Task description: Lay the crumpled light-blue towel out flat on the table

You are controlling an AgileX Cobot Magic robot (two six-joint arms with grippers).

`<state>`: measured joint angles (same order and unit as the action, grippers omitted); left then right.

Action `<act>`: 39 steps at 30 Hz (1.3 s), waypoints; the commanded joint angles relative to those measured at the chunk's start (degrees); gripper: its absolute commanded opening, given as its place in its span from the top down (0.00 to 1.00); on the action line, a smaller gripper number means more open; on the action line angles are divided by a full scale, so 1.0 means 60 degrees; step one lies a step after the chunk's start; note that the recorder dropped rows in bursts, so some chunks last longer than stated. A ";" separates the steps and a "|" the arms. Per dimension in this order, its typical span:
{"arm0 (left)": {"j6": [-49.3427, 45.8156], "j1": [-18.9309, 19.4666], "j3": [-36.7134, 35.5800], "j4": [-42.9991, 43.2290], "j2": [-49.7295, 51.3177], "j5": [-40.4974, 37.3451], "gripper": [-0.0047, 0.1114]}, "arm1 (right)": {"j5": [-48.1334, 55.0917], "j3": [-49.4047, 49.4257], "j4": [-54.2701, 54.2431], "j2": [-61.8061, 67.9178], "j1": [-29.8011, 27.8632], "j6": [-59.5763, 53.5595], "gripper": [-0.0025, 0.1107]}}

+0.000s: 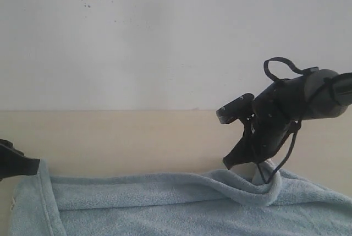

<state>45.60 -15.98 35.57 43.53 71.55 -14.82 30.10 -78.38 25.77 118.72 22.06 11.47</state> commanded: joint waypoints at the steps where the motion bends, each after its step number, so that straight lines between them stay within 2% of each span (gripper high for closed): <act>1: -0.0022 0.0030 -0.0053 -0.0109 0.0021 0.0135 0.75 | -0.0283 -0.0211 0.0092 -0.0102 -0.0175 0.0461 0.98; 4: -0.0022 0.0015 -0.0053 -0.0109 0.0021 0.0236 0.75 | -0.0511 -0.0616 0.0113 -0.0167 -0.0175 0.0726 0.98; 9: -0.0022 -0.0005 -0.0053 -0.0191 0.0035 0.0260 0.75 | -0.0687 -0.2203 0.0607 -0.0107 -0.0157 0.0755 0.98; 13: -0.0022 -0.0005 -0.0053 -0.0359 0.0281 0.0465 0.75 | 0.0168 -0.3652 0.0069 0.0493 -0.0157 0.0390 0.95; 14: -0.0022 -0.0005 -0.0053 -0.0359 0.0392 0.0505 0.75 | 0.0741 -0.3891 -0.0292 0.0701 -0.0157 -0.0131 0.81; 15: -0.0022 -0.0005 -0.0053 -0.0414 0.0434 0.0587 0.75 | 0.1160 -0.3954 -0.0337 0.0848 -0.0157 -0.0197 0.60; 16: -0.0022 -0.0005 -0.0053 -0.0465 0.0478 0.0693 0.75 | 0.1410 -0.3954 -0.0337 0.0896 -0.0200 -0.0197 0.43; 17: -0.0022 -0.0049 -0.0053 -0.0465 0.0478 0.0726 0.75 | 0.1724 -0.3954 -0.0337 0.0941 -0.0242 -0.0197 0.42; 18: -0.0065 -0.0123 -0.0053 -0.0447 0.0481 0.0726 0.75 | 0.1966 -0.3954 -0.0337 0.0941 -0.0248 -0.0197 0.46; 19: -0.0148 -0.0288 -0.0053 -0.0447 0.0481 0.0703 0.75 | 0.2144 -0.3930 -0.0357 0.0869 -0.0263 -0.0553 0.58; 21: -0.0274 -0.0583 -0.0053 -0.0447 0.0481 0.0688 0.75 | 0.2051 -0.3908 -0.0594 0.0508 -0.0263 -0.0773 0.70; 22: -0.0293 -0.0661 -0.0053 -0.0447 0.0481 0.0688 0.75 | 0.2050 -0.3908 -0.0594 0.0364 -0.0263 -0.0751 0.73; 25: -0.0321 -0.0717 -0.0053 -0.0447 0.0481 0.0625 0.75 | 0.2545 -0.3847 -0.0594 -0.0239 -0.0399 -0.0758 0.95; 26: -0.0358 -0.0717 -0.0053 -0.0447 0.0481 0.0628 0.75 | 0.2734 -0.3701 -0.0618 -0.0328 -0.0504 -0.0758 0.98; 31: -0.0358 -0.0717 -0.0053 -0.0447 0.0481 0.0738 0.75 | 0.2703 -0.1218 -0.0791 -0.1384 -0.1155 -0.0758 0.98; 36: -0.0358 -0.0717 -0.0053 -0.0447 0.0481 0.0754 0.75 | 0.1291 0.1597 -0.0711 -0.2223 -0.1351 -0.0758 0.98; 39: -0.0358 -0.0717 -0.0053 -0.0467 0.0481 0.0682 0.75 | 0.0502 0.2559 -0.0695 -0.2368 -0.1397 -0.0624 0.98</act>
<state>43.88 -19.91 35.57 41.27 74.32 -11.13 37.79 -67.25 21.44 105.98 14.22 7.53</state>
